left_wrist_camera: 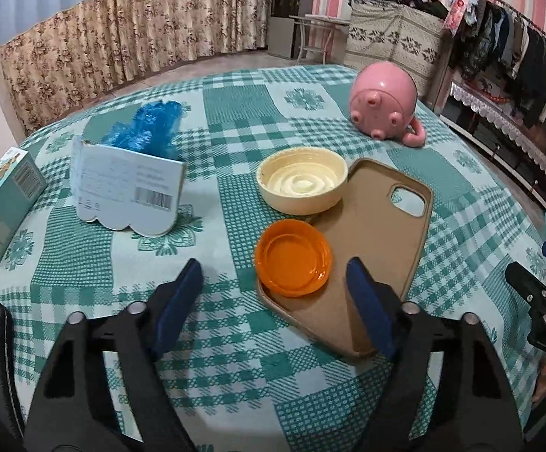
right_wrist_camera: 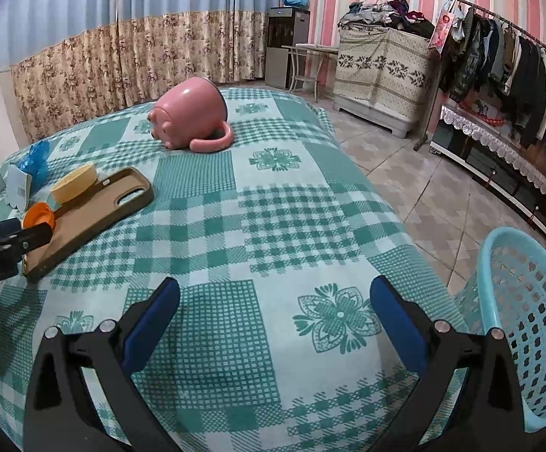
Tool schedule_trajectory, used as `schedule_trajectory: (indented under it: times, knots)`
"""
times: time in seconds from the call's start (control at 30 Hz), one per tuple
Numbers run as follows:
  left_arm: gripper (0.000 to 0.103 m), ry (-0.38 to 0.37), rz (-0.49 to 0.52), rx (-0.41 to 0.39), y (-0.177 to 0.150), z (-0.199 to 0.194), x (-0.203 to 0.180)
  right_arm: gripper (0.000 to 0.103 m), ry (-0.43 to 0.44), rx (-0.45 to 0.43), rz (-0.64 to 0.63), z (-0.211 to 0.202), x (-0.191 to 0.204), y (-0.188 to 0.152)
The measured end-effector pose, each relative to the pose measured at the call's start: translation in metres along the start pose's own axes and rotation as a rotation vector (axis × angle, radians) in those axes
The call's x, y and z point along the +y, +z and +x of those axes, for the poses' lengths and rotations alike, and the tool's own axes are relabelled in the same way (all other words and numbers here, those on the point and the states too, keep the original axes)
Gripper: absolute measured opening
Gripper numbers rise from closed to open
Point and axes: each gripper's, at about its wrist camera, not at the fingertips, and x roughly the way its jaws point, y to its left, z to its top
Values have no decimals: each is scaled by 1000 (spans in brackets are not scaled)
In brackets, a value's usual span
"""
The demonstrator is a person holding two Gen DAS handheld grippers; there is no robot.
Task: Collect trash
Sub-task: 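Grasp the orange lid with the left tool and lift it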
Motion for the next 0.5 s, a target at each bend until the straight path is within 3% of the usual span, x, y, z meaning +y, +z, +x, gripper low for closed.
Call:
schedule_trajectory:
  times: [0.13, 0.2, 0.27, 0.5]
  knots:
    - [60, -21, -1, -5, -1, -1, 0, 99, 3, 7, -4, 0, 3, -1]
    - [44, -44, -18, -6, -1, -2, 3, 99, 2, 8, -5, 0, 2, -2]
    - [37, -66, -28, -7, 0, -2, 6, 99, 2, 7, -7, 0, 3, -2]
    - [37, -59, -33, -67, 2, -22, 17, 99, -20, -15, -49, -6, 11, -4]
